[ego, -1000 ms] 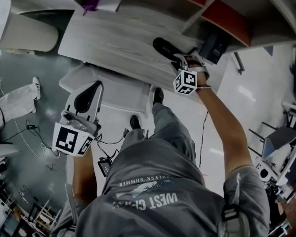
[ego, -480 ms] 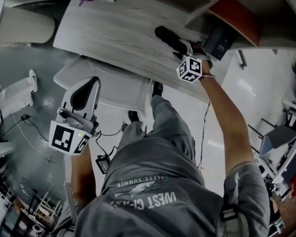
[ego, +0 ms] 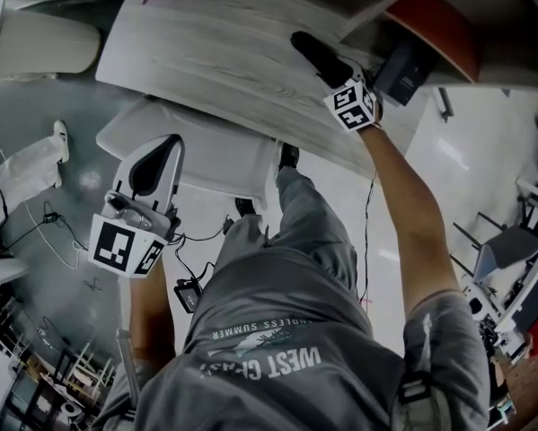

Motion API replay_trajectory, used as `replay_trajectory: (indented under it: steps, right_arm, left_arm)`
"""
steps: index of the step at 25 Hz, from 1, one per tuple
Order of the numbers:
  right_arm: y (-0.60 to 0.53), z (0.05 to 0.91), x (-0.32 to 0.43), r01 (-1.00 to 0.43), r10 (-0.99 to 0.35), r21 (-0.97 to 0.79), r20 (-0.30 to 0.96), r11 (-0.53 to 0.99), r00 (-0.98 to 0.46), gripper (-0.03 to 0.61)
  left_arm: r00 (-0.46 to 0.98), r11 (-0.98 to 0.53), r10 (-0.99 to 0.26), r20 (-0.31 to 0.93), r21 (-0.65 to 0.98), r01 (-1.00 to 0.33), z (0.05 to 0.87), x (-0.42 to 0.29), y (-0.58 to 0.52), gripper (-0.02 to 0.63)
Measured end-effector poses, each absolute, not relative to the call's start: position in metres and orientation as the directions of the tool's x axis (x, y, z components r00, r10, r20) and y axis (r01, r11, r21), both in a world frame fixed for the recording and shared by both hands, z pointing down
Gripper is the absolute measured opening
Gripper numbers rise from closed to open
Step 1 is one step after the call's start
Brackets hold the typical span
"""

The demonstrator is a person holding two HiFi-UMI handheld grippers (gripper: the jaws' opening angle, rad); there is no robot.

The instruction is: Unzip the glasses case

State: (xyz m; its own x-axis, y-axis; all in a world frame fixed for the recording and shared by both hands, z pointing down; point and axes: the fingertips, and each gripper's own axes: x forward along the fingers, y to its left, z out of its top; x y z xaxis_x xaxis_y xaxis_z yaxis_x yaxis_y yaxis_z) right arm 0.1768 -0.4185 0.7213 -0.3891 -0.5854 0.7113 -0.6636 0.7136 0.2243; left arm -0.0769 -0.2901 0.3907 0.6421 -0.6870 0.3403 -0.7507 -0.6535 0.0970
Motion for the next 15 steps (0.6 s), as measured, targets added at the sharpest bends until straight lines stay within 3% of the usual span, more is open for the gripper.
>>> replay_trajectory:
  steps: [6,15]
  right_arm:
    - [-0.404,0.676,0.157,-0.734,-0.582,0.017,0.622,0.679,-0.524,0.252]
    - [-0.341,0.559,0.115,-0.614,-0.511,-0.139,0.431,0.777,-0.744,0.25]
  left_arm:
    - [0.665,-0.649,-0.668,0.334,0.175,-0.741,0.4,-0.076,-0.289,-0.002]
    - [0.756,-0.604,-0.603,0.255,0.473,-0.641,0.429,-0.073,-0.289,0.0]
